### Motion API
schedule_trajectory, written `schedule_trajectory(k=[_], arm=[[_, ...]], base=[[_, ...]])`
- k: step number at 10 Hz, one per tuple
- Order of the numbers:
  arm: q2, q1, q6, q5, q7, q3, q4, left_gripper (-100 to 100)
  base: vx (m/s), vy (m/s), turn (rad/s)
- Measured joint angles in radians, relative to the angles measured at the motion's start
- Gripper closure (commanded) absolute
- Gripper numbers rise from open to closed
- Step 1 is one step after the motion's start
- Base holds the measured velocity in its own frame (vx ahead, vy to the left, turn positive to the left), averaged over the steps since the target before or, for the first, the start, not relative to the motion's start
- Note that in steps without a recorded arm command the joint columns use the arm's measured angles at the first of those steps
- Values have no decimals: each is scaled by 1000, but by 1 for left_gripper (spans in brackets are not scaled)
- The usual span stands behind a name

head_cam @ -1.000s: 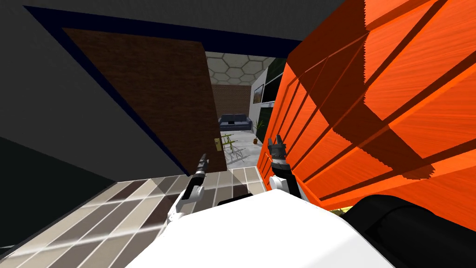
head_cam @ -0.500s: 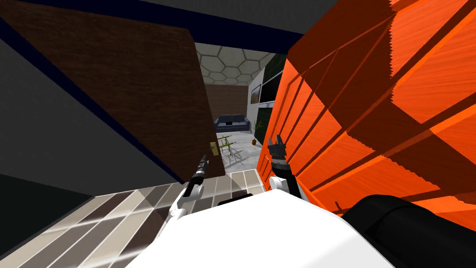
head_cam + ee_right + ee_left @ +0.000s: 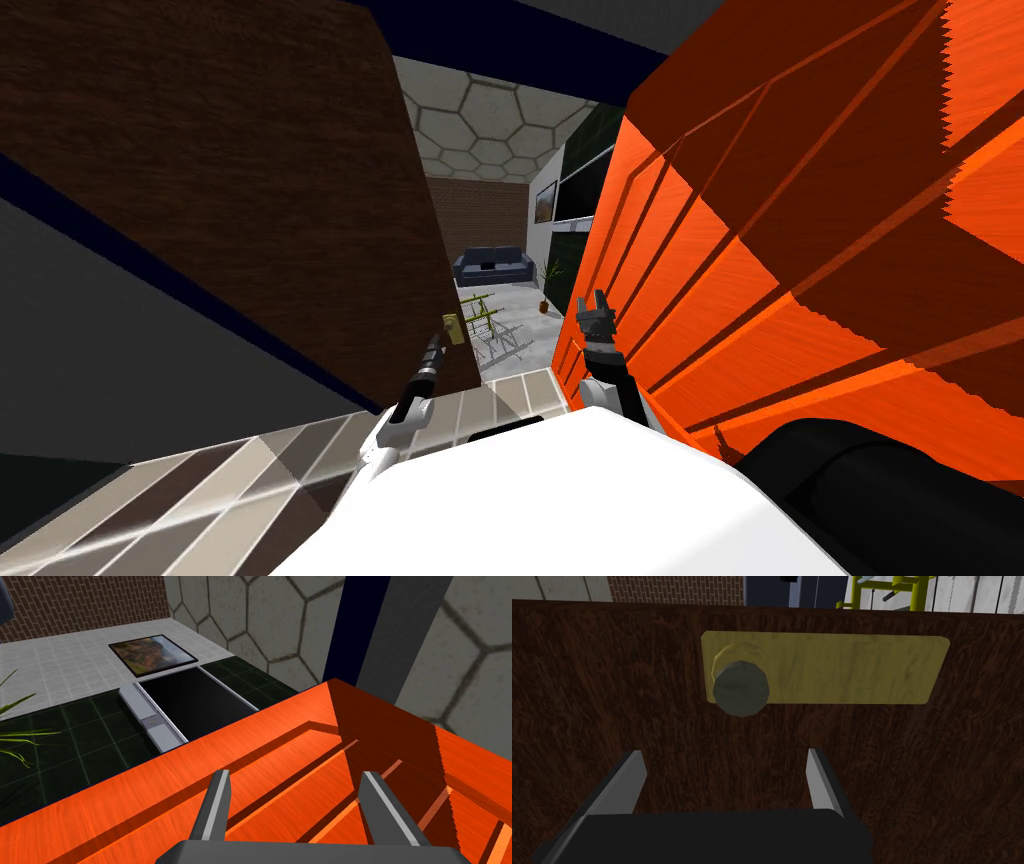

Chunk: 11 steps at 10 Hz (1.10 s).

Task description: Pull the door open

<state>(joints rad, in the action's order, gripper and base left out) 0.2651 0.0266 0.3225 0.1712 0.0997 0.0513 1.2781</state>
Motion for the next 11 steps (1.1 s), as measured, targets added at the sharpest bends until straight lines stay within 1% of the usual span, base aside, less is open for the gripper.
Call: schedule_trajectory(k=[2,3,4,5,6,11], arm=[[30,-1,15,13,20,-21,-29,-100],[43,2,11,19,28,-36,-26,-100],[60,-5,11,26,38,-48,-41,-100],[69,-11,17,31,46,-58,-58,-100],[70,-12,18,32,47,-59,-60,100],[69,-10,15,30,44,-56,-59,100]], base=[[208,-59,-177],[190,-38,-167],[177,-13,-97],[80,-5,-12],[-8,0,13],[-16,1,-2]])
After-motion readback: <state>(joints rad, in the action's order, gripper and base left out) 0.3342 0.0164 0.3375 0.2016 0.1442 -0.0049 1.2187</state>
